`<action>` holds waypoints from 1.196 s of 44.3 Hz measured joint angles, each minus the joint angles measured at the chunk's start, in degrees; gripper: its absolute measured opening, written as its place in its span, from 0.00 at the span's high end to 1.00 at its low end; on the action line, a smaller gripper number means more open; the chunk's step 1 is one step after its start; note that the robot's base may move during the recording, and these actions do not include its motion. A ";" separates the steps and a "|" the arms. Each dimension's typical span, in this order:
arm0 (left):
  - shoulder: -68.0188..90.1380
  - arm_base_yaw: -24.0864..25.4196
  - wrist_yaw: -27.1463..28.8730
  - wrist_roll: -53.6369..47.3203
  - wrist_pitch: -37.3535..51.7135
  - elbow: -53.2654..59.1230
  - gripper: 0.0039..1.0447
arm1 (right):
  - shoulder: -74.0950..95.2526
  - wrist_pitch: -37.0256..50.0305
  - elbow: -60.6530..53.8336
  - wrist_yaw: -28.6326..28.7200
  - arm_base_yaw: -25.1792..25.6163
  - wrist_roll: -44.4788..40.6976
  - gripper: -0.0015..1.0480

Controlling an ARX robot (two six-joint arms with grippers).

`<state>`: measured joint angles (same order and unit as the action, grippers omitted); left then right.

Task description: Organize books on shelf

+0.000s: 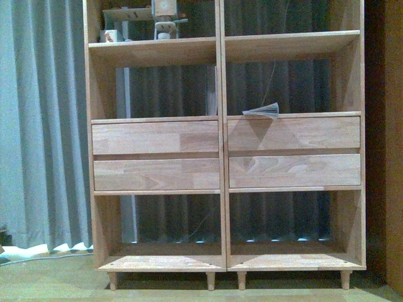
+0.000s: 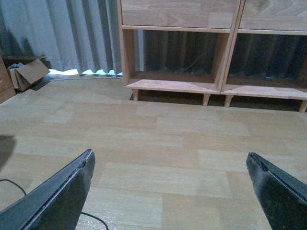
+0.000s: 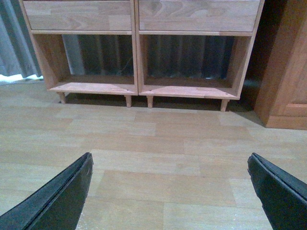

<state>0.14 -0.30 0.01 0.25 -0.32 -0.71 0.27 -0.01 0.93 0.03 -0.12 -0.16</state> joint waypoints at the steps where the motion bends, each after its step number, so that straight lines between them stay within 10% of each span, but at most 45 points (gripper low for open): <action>1: 0.00 0.00 0.00 0.00 0.00 0.00 0.07 | 0.00 0.00 0.00 0.00 0.00 0.00 0.07; 53: 0.00 0.00 0.02 0.00 0.00 0.00 0.07 | 0.00 0.00 0.00 0.00 0.00 -0.02 0.07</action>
<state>0.14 -0.30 0.03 0.25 -0.32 -0.71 0.27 -0.01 0.93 0.03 -0.12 -0.19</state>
